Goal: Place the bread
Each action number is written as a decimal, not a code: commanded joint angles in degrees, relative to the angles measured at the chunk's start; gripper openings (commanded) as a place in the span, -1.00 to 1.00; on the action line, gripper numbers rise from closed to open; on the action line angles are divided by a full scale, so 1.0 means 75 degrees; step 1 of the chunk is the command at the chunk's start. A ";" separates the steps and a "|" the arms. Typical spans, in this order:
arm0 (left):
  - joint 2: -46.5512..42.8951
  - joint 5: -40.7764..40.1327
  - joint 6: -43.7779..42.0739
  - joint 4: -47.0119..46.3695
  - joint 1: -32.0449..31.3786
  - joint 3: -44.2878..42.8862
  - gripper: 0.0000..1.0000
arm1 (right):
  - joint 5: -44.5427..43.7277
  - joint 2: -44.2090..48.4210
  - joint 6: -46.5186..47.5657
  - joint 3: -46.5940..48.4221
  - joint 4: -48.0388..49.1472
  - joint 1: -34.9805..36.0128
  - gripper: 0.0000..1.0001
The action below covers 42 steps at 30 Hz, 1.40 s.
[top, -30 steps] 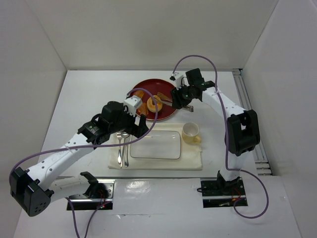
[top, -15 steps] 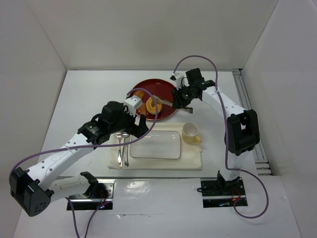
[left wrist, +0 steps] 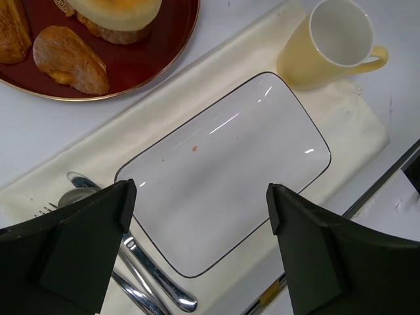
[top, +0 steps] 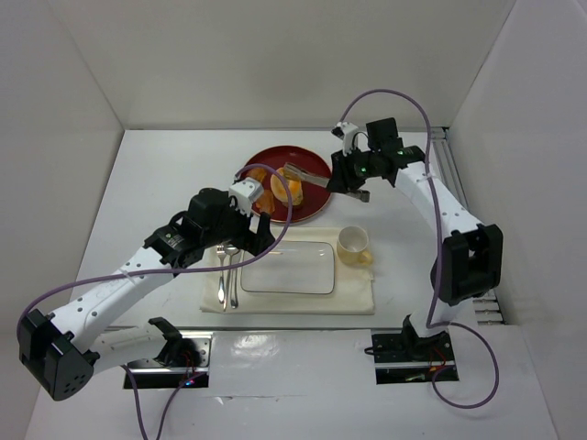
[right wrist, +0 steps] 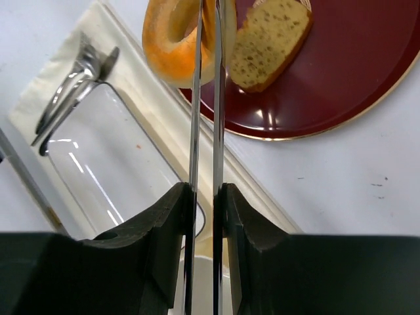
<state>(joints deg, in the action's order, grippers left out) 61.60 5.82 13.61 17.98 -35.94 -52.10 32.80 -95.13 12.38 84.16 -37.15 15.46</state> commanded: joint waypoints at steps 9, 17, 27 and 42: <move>-0.0269 -0.0190 -0.0115 -0.0311 -0.0036 0.0032 1.00 | 0.1510 0.1492 0.1488 -0.1189 -0.1726 0.0082 -1.00; -0.0269 -0.0261 -0.0115 -0.0311 -0.0036 0.0032 1.00 | 0.0609 0.1949 0.1713 -0.2209 -0.2043 0.1253 -1.00; -0.0339 -0.0331 -0.0115 -0.0311 -0.0036 0.0032 1.00 | -0.0342 0.1950 0.1490 -0.2467 -0.1727 0.1969 -0.19; -0.0339 -0.0331 -0.0115 -0.0311 -0.0036 0.0032 1.00 | -0.0412 0.2184 0.1560 -0.1402 -0.1785 0.1969 0.28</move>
<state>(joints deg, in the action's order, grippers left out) 60.51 3.66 13.52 17.96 -35.94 -52.10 29.23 -81.25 23.66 69.23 -51.11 29.76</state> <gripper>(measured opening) 1.000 0.647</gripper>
